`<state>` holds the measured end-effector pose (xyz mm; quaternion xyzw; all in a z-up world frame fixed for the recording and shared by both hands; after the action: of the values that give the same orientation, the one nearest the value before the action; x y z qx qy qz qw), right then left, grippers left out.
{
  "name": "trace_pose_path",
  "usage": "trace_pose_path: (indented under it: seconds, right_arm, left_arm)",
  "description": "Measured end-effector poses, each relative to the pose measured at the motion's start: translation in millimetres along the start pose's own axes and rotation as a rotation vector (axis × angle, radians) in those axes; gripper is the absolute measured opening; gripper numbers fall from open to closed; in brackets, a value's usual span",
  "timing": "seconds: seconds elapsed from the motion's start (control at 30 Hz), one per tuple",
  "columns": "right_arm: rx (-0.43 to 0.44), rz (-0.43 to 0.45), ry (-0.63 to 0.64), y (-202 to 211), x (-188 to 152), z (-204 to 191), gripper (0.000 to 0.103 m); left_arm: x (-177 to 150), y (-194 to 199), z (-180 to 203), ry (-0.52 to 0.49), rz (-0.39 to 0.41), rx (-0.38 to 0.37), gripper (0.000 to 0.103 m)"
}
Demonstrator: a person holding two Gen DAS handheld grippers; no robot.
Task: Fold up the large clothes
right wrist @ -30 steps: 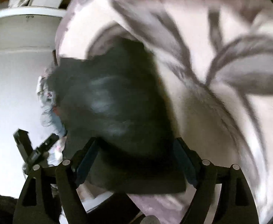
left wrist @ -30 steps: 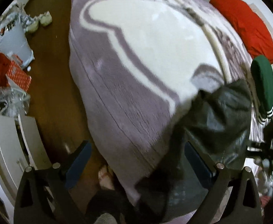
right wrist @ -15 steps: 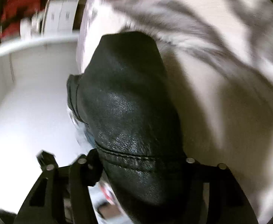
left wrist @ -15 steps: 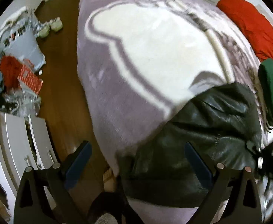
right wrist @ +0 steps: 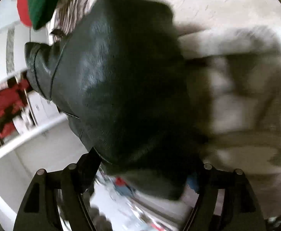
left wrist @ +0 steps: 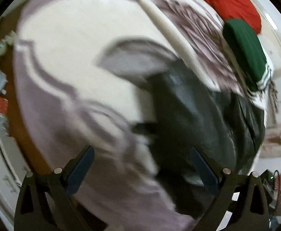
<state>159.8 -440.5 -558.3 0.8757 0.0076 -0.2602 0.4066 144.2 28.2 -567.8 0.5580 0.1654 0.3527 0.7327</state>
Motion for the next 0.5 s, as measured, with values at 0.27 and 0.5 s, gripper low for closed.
trace_pose_path:
  seconds: [0.27, 0.5]
  right_arm:
    - [-0.23, 0.156, 0.488, 92, 63, -137, 0.079]
    - [-0.222, -0.076, 0.651, 62, 85, -159, 0.061]
  left_arm:
    - [3, -53, 28, 0.273, -0.028, -0.309, 0.08]
    - [-6, -32, 16, 0.334, 0.087, -0.311, 0.018]
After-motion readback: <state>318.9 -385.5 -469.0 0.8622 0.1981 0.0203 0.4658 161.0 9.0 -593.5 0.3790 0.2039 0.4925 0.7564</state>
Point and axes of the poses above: each gripper's, at about its wrist camera, not at the fingertips, and y roughly against the way its jaws point, z to its right, x to its top, the point moved 4 cm from there along -y, roughly the way its jaws point, and after that the axes turned 8 degrees about -y, right-handed, at the moved point
